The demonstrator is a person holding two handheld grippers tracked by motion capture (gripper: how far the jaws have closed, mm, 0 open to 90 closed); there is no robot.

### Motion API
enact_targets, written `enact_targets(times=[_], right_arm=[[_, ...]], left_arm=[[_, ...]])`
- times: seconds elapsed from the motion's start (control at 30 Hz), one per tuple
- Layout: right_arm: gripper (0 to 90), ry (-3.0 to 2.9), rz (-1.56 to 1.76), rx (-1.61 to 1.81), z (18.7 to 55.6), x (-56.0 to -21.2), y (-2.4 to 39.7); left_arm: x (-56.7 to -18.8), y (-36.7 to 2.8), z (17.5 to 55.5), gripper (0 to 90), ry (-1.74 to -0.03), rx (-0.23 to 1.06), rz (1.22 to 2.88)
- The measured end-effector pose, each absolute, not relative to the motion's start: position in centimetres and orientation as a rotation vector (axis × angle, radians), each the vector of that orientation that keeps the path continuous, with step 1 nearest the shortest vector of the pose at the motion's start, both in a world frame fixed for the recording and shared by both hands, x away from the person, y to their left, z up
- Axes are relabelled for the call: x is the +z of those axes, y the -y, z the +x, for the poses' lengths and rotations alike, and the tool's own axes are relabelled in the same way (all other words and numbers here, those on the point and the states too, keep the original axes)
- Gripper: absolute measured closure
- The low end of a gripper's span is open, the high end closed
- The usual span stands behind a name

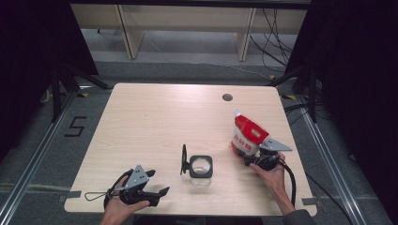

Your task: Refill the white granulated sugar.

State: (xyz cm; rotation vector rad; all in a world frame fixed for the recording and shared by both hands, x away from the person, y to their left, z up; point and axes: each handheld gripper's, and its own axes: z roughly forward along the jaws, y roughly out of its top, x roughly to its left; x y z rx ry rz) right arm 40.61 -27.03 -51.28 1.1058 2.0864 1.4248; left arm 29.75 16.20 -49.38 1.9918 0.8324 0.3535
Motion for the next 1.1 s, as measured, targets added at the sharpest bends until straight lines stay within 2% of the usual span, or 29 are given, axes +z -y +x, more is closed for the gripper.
enact_targets(times=[0.77,0.9,1.1], right_arm=[[29.1,-2.062,1.055,1.449,41.38,-51.35,26.59],[30.0,-2.063,1.066,1.459,41.31,-51.33,26.50],[36.0,-2.051,1.094,1.433,41.22,-51.26,26.56]], left_arm=[[-49.40,-16.17,29.76,20.1,-0.822,0.360,2.007],[-49.33,-16.12,29.70,20.1,-0.822,0.353,2.007],[-49.32,-15.99,29.57,20.1,-0.827,0.355,1.983]])
